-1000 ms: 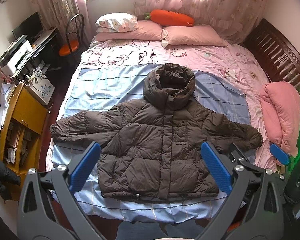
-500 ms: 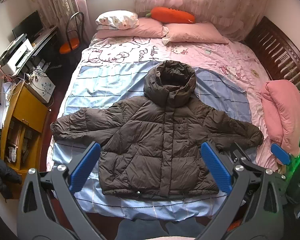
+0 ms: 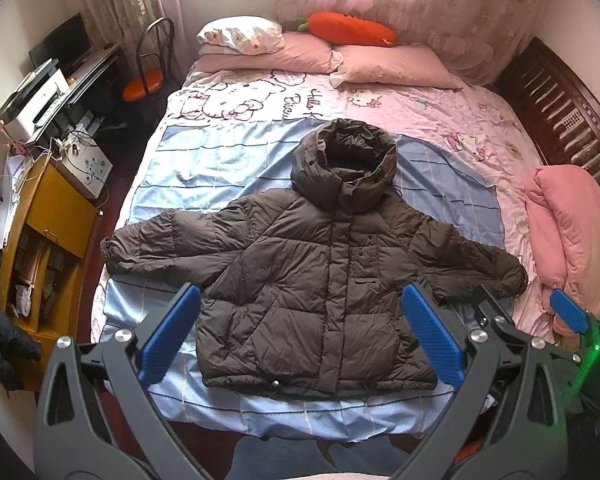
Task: Fold large clothes
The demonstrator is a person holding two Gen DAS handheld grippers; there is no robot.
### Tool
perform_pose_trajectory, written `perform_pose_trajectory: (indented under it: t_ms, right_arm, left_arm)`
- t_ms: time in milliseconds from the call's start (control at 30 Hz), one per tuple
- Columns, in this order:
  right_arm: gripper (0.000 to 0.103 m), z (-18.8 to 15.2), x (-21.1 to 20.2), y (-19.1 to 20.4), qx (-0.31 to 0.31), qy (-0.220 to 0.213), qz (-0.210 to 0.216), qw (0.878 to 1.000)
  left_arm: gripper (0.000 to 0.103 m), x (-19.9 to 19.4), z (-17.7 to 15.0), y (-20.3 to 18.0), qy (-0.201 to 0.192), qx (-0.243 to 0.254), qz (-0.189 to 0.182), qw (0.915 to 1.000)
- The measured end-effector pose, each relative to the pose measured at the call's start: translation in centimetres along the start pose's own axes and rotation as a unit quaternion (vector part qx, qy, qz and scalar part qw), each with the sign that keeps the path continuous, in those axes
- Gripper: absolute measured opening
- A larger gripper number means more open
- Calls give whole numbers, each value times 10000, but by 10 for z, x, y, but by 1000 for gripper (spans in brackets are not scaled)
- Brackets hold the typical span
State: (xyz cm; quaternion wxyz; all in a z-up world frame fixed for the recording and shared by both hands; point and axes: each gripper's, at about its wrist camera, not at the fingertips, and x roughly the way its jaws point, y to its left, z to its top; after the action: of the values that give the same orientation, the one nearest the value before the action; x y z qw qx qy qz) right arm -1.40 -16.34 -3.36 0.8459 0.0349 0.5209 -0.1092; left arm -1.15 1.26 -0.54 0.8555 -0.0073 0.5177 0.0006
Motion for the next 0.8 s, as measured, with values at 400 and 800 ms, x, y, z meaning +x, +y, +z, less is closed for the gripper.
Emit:
perform_pose_trajectory:
  t_ms: [400,800]
  right_arm:
    - [102,0,-4,-2,45,-44,4,10000]
    - [102,0,-5,-1,53,-69,2,10000]
  left_arm:
    - [101,3,3,3,41,0,43,10000]
    - [101,4,7,2,70,-16,72,9999]
